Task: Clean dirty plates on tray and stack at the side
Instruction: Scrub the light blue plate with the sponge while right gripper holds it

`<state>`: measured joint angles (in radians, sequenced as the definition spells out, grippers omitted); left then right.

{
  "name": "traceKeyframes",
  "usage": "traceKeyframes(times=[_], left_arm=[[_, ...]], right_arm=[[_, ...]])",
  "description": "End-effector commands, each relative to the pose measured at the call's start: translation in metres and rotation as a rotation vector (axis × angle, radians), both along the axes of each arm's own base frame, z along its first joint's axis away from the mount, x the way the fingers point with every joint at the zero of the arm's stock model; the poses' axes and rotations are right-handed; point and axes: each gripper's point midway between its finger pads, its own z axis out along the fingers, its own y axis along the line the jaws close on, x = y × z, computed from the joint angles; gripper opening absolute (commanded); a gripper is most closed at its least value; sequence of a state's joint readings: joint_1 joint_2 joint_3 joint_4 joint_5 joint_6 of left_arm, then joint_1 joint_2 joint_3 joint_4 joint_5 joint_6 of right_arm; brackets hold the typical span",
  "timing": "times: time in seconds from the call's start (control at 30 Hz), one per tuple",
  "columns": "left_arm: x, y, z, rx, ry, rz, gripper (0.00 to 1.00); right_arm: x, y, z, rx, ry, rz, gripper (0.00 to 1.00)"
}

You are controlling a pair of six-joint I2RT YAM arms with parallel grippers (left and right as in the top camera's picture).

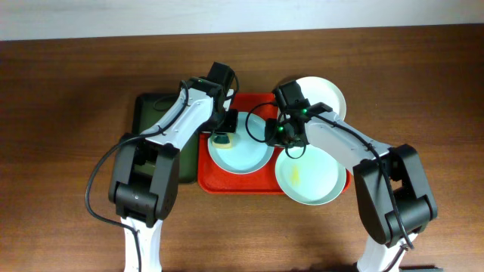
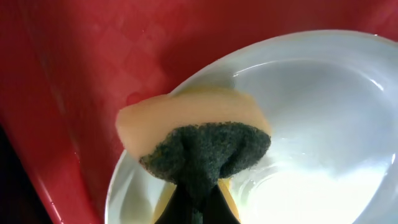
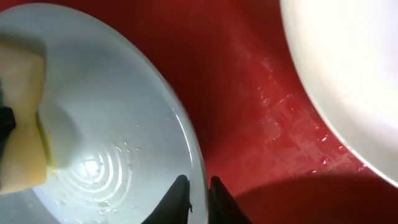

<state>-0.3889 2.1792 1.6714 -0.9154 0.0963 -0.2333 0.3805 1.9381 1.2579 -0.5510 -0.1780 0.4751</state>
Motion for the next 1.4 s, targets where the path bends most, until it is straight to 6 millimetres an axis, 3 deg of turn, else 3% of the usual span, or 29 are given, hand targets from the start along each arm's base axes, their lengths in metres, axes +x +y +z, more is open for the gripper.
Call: traceKeyframes(times=[0.0,0.13,0.23,0.4,0.5,0.67,0.8,0.93,1.1,1.2,1.27,1.37], left_arm=[[-0.001,0.003,-0.007,0.012,0.015,0.02,0.0],[0.0,0.005,-0.007,0.022,0.011,0.022,0.0],[0.0,0.005,-0.007,0.022,0.011,0.022,0.0],[-0.001,0.005,-0.007,0.03,0.009,0.019,0.0],[0.002,0.018,-0.012,0.104,-0.014,0.03,0.0],[-0.017,0.019,-0.044,0.082,0.021,0.024,0.0],[-0.038,-0.002,-0.051,-0.056,0.107,0.005,0.0],[-0.045,-0.034,-0.038,-0.259,0.161,-0.035,0.0],[-0.019,-0.044,-0.002,-0.368,0.111,-0.03,0.0],[0.001,-0.032,0.026,-0.328,0.007,-0.016,0.0],[0.01,-0.007,0.043,-0.194,-0.083,0.016,0.0],[0.004,0.016,0.043,-0.064,-0.084,0.049,0.0]], right_arm=[[-0.003,0.001,0.002,-0.003,-0.008,0.004,0.08],[-0.005,-0.005,-0.004,-0.029,-0.011,-0.005,0.12],[-0.005,-0.005,-0.006,-0.027,-0.012,-0.005,0.04],[-0.006,-0.005,-0.006,-0.027,-0.011,-0.005,0.04],[-0.006,-0.005,-0.006,-0.027,-0.011,-0.005,0.04],[-0.005,-0.005,-0.006,-0.027,-0.011,-0.005,0.04],[-0.005,-0.005,-0.006,-0.027,-0.011,-0.005,0.04],[-0.006,-0.005,-0.006,-0.027,-0.011,-0.005,0.04],[-0.005,-0.005,-0.006,-0.027,-0.011,-0.005,0.04],[-0.006,-0.005,-0.006,-0.027,-0.011,-0.005,0.04],[-0.005,-0.005,-0.006,-0.028,-0.011,-0.005,0.04],[-0.005,-0.005,-0.006,-0.027,-0.012,-0.005,0.04]])
